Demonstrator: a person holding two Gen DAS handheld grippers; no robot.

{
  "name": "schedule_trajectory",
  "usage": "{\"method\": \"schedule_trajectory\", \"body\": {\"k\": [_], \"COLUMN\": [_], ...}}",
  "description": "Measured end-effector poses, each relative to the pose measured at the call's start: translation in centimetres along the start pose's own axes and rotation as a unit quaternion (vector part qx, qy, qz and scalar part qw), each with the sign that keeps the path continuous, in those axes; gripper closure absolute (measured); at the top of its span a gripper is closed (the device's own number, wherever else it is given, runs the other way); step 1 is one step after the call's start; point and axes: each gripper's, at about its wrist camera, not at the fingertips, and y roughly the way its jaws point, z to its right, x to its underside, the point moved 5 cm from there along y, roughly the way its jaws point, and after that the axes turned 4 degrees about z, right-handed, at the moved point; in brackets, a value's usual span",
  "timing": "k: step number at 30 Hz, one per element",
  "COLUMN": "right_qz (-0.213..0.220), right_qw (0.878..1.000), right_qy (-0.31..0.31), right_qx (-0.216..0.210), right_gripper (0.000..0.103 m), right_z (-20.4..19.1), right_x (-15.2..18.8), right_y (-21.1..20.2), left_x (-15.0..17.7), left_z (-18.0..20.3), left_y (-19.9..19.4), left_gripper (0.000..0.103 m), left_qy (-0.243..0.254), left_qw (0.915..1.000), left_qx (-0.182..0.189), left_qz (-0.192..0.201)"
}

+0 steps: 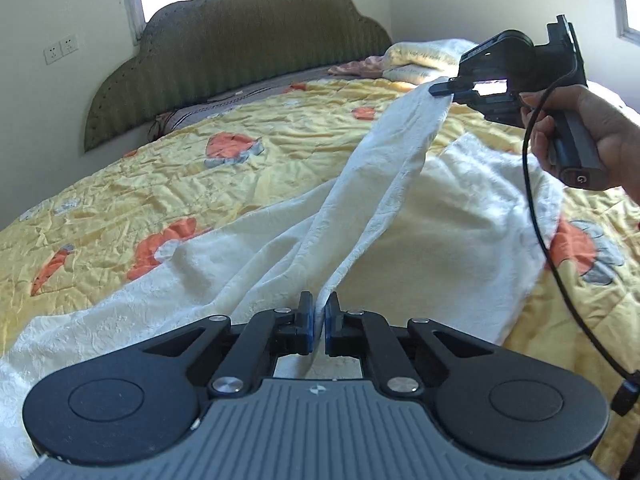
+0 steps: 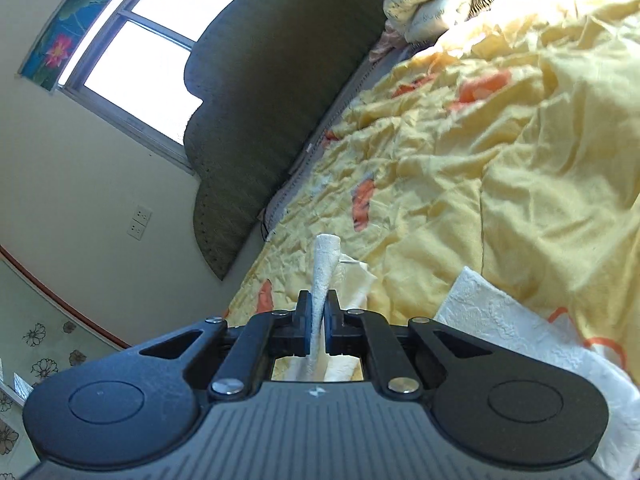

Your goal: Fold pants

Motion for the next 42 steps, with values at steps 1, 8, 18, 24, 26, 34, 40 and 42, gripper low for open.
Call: {"method": "schedule_trajectory", "body": {"k": [1, 8, 18, 24, 26, 34, 40, 42], "right_qz": [0.010, -0.065, 0.001, -0.029, -0.024, -0.038, -0.047, 0.006], "right_qw": [1.000, 0.997, 0.994, 0.993, 0.993, 0.986, 0.984, 0.972], "right_qy": [-0.005, -0.028, -0.105, -0.026, -0.039, -0.089, -0.091, -0.121], "right_qx": [-0.010, -0.023, 0.023, 0.112, 0.109, 0.135, 0.147, 0.204], "right_gripper": [0.097, 0.097, 0.097, 0.097, 0.097, 0.096, 0.088, 0.073], "right_z": [-0.6, -4.9, -3.0, 6.2, 5.9, 6.2, 6.6, 5.7], "right_x": [-0.6, -2.0, -2.2, 0.9, 1.1, 1.7, 1.5, 0.9], "right_y": [-1.0, 1.1, -8.7, -10.6, -11.4, -11.9, -12.4, -13.8], "left_x": [-0.3, -1.8, -1.9, 1.1, 0.8, 2.7, 3.2, 3.0], "left_z": [0.2, -3.2, -0.9, 1.0, 0.8, 2.1, 2.0, 2.2], "left_y": [-0.7, -0.2, -5.3, -3.6, -4.2, -3.8, -3.5, -3.8], "left_gripper": [0.096, 0.096, 0.095, 0.095, 0.095, 0.095, 0.093, 0.082], "left_qy": [0.000, -0.094, -0.049, -0.028, -0.024, 0.012, 0.026, 0.028], "left_qw": [0.9998, 0.9954, 0.9962, 0.9959, 0.9963, 0.9945, 0.9937, 0.9934], "left_qx": [0.018, -0.007, 0.071, 0.077, 0.077, 0.088, 0.092, 0.096], "left_qz": [0.011, -0.015, 0.013, -0.039, -0.030, -0.056, -0.059, -0.056]}}
